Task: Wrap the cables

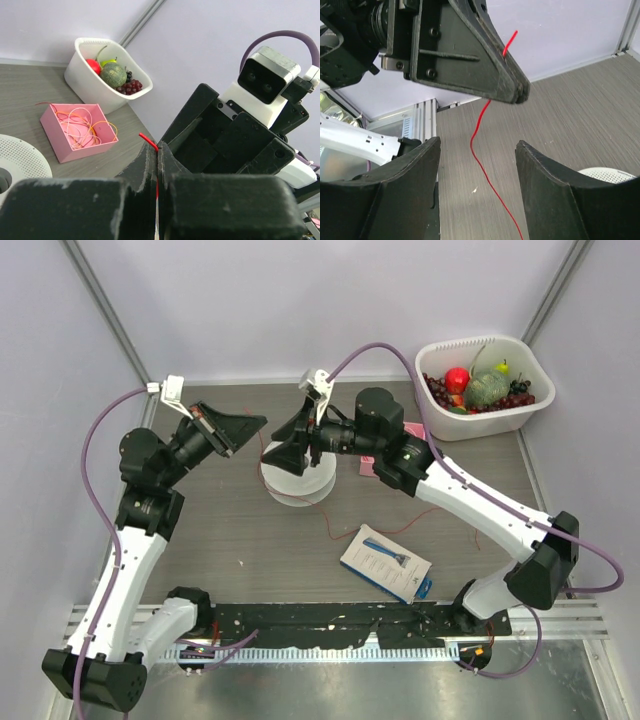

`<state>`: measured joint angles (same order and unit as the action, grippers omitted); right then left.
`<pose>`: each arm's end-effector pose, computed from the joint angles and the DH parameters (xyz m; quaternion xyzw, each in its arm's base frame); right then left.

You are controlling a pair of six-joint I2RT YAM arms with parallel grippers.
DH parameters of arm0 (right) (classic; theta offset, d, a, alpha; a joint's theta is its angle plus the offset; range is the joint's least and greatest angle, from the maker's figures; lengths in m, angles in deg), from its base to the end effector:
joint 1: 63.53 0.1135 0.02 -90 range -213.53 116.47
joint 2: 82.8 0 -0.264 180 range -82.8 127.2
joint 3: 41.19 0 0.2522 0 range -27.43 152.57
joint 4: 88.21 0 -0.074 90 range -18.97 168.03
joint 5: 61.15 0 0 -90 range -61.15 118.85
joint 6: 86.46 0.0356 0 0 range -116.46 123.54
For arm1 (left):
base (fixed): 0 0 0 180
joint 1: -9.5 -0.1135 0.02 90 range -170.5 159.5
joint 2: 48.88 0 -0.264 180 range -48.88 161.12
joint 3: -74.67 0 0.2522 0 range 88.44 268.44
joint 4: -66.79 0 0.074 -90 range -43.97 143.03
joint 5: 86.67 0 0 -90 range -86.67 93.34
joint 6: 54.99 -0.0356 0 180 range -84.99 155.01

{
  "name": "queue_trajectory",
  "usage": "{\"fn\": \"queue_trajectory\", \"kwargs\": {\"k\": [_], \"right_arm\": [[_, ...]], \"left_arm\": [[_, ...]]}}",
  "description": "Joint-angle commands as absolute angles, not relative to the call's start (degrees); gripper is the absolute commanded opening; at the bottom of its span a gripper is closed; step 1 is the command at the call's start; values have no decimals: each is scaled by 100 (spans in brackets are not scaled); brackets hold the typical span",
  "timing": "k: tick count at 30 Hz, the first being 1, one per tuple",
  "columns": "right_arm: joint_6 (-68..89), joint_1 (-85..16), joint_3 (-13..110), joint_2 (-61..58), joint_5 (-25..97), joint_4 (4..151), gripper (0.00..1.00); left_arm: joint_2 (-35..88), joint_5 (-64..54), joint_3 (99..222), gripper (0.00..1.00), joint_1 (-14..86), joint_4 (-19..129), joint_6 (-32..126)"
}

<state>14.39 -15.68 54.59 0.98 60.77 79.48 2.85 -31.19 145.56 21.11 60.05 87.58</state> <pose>0.2158 0.2664 0.4278 -0.4002 0.5849 0.5023 0.4954 0.1876 -0.0591 0.4258 0.0073 0.6414 -0.5529 0.5319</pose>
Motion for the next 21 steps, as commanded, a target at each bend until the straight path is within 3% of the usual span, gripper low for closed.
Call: {"fn": "queue_trajectory", "kwargs": {"k": [1,7,9,11,12,13,14,18,21], "right_arm": [[1541,-1432,5826,227,5794,8576,65],[1471,-1405,5931,394,5698,8638,46],[1462,-1414,5940,438,5636,8647,36],[1444,-1414,5949,438,5575,8621,22],[1401,-1414,5949,404,5548,8577,5],[1365,-1414,5949,403,5470,8533,1],[1339,-1414,5958,342,5434,8463,1],[664,-1432,5923,61,5355,7840,1],[57,-1546,5844,-263,5451,6873,1]], "left_arm": [[166,-3112,14504,0,2154,6401,8915],[131,-3094,14451,0,2163,6480,8976],[131,-3094,14442,0,2171,6507,9003],[139,-3103,14433,0,2163,6516,9003],[122,-3103,14416,0,2163,6498,9003],[113,-3094,14416,0,2171,6472,8994],[104,-3103,14425,6,2171,6350,8968],[113,-3015,15090,65,2084,4464,7812],[244,-3216,15680,78,1873,3180,6642]]}}
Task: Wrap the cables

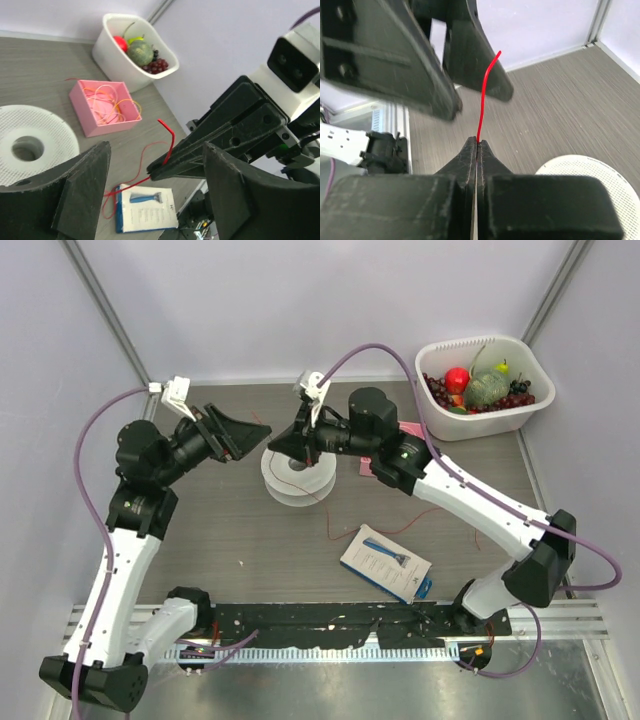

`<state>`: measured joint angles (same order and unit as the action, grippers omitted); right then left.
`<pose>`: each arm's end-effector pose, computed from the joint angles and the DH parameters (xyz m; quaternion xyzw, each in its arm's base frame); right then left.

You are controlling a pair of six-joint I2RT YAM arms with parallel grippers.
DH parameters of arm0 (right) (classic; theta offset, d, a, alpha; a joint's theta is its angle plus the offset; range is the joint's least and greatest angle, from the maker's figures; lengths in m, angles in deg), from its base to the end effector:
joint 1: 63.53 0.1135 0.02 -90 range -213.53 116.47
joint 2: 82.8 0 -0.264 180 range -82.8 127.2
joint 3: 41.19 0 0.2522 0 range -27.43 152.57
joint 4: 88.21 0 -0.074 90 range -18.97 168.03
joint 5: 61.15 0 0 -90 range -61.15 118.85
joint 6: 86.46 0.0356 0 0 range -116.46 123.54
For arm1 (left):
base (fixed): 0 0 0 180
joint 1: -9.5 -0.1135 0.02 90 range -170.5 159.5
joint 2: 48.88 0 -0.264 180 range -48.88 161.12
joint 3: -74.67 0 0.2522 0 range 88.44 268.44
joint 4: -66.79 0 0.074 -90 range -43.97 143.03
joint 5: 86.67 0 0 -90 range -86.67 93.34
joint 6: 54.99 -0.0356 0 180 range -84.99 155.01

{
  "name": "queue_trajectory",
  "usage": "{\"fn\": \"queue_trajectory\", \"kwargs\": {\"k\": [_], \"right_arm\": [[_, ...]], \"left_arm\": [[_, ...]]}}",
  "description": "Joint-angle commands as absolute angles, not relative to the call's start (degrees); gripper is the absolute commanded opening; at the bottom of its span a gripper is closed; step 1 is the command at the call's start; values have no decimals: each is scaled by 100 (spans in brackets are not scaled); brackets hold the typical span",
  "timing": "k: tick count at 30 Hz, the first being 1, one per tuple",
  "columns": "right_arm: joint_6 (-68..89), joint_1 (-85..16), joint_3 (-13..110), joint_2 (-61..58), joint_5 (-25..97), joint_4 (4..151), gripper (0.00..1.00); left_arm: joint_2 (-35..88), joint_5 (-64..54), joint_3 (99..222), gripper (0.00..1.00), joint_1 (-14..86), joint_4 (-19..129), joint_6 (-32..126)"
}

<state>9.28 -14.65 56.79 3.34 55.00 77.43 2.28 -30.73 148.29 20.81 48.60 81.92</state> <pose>0.2216 0.2777 0.4240 -0.4042 0.5970 0.4542 0.5234 0.1831 -0.0570 0.4232 0.0055 0.6849 -0.5150 0.5154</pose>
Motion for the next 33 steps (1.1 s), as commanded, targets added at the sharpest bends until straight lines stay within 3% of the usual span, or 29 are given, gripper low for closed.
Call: {"fn": "queue_trajectory", "kwargs": {"k": [1,4,13,19,22,26,33], "right_arm": [[-214,-1572,5844,-317,5451,6402,1],[-735,-1616,5888,-475,5486,5546,1],[-1263,-1634,6195,-449,5829,4025,1],[-1202,-1634,6423,-239,6172,3611,1],[-1097,-1634,6581,-37,6303,3330,1],[-772,-1634,6705,235,6479,3110,1],[-551,-1634,6898,456,6717,3092,1]], "left_arm": [[262,-3391,15838,80,1803,2845,6195],[306,-3901,16146,80,1644,2176,5244],[446,-5262,16612,59,1644,2078,3520],[710,-5687,17052,52,1916,990,1281],[790,-5381,17236,51,2328,243,77],[851,-4117,17281,47,3277,-550,-1217],[684,-2761,16859,37,4219,-393,-1799]]}}
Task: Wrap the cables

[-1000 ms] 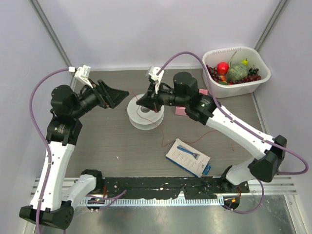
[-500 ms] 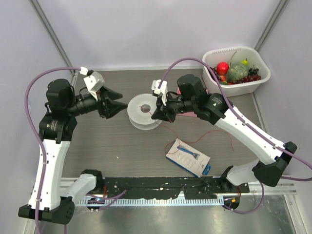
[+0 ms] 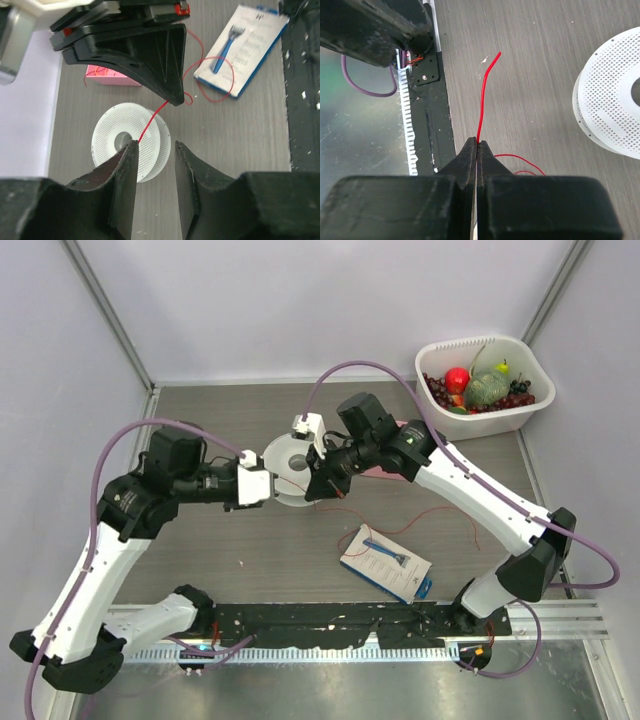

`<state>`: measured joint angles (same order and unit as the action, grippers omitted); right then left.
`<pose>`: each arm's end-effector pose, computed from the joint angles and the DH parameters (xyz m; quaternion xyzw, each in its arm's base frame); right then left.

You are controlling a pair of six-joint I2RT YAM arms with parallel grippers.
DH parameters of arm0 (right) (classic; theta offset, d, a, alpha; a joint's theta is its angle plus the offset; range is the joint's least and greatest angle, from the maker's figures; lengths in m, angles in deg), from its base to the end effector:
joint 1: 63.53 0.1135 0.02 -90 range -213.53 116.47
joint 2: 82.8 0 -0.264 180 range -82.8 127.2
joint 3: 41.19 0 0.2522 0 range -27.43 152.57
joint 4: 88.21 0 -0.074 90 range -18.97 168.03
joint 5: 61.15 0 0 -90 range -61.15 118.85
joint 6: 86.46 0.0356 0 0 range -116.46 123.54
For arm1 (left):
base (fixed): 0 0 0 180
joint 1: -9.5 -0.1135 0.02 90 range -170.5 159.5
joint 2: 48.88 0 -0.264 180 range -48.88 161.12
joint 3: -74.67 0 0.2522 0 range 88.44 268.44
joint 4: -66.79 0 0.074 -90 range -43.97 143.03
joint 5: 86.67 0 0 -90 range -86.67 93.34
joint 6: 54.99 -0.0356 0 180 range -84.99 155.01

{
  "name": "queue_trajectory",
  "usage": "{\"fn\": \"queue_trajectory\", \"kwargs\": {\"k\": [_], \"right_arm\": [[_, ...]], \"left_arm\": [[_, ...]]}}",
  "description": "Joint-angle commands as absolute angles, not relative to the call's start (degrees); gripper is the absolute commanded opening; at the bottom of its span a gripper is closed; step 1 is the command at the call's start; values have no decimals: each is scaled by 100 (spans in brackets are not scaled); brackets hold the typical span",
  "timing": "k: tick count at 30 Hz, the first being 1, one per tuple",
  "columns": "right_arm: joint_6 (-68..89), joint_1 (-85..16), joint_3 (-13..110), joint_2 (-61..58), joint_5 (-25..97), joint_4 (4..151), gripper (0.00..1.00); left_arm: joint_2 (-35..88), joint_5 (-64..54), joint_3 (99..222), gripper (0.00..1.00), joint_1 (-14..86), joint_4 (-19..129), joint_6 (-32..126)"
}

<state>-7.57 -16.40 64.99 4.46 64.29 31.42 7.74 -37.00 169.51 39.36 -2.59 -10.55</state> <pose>0.2047 0.2509 0.3908 -0.5319 0.6977 0.3849 0.2866 0.1268 -0.0994 0.4377 0.6341 0.5433 -0.2345 0.4978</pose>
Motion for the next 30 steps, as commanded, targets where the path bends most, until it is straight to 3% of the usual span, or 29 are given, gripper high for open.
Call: {"fn": "queue_trajectory", "kwargs": {"k": [1,25,30], "right_arm": [[-568,-1634,6916,482,6726,3083,1],[-700,-1634,6942,368,6963,3057,1],[-709,-1634,6907,306,6972,3118,1]], "left_arm": [[702,-2691,16833,36,4245,-349,-1799],[930,-2444,16569,26,4509,275,-1834],[948,-2452,16481,13,4544,328,-1782]]}}
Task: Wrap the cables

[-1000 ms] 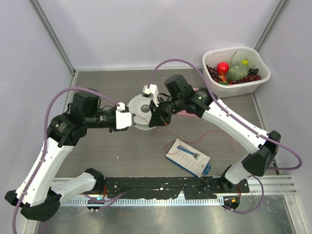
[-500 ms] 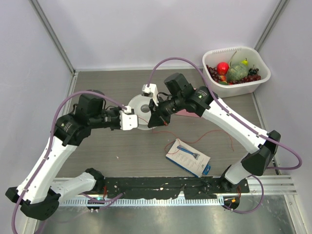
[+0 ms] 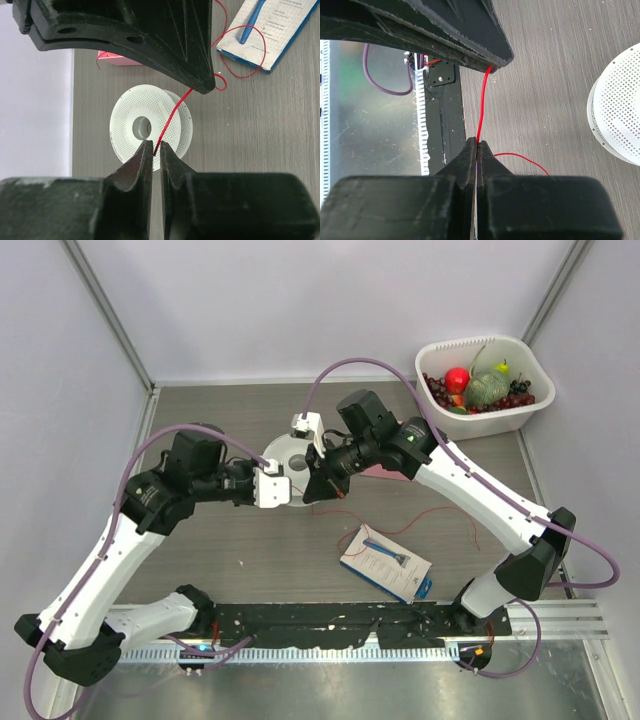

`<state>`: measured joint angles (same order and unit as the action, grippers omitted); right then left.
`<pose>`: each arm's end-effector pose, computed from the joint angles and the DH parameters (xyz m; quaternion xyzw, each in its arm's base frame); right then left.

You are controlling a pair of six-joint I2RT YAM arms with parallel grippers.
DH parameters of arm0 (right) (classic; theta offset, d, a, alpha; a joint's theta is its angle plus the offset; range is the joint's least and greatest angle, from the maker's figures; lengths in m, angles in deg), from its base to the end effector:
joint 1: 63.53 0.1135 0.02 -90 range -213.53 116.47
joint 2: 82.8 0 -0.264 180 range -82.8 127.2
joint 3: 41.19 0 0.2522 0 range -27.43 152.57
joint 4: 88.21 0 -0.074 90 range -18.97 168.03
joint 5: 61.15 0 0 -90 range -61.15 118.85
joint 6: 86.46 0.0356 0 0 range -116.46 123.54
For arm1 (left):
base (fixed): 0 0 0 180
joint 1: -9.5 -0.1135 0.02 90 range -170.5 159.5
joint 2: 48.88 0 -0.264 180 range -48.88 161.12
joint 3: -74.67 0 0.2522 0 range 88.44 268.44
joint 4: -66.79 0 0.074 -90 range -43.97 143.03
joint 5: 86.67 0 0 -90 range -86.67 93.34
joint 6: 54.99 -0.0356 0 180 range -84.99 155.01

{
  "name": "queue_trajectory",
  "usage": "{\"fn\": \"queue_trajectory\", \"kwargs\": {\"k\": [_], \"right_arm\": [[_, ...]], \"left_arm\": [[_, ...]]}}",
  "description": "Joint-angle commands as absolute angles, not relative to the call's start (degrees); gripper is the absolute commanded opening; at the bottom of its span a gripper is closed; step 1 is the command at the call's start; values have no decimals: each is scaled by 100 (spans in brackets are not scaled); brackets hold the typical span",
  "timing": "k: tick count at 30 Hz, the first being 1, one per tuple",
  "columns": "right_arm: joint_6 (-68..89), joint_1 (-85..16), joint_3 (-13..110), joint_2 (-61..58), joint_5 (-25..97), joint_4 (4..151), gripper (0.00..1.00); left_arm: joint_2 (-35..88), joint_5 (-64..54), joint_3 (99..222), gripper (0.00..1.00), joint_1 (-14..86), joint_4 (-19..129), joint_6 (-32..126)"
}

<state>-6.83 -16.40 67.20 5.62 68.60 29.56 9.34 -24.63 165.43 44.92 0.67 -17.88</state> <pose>0.2043 0.2535 0.3954 -0.5343 0.6878 0.4150 0.2631 0.1382 -0.1187 0.4153 0.6776 0.5340 -0.1408 0.4857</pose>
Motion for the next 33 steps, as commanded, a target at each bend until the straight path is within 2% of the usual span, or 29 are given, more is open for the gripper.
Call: {"fn": "queue_trajectory", "kwargs": {"k": [1,6,20,33], "right_arm": [[-701,-1634,6907,263,6963,3136,1],[-587,-1625,6837,158,6884,3442,1],[530,-1634,6178,-247,6831,5165,1],[566,-1801,6046,-353,6778,5308,1]], "left_arm": [[939,-2479,16455,10,4536,328,-1747],[808,-2663,16218,0,4562,512,-1308],[526,-3015,15523,0,4632,1874,564],[315,-3086,15400,0,4615,1999,1083]]}}
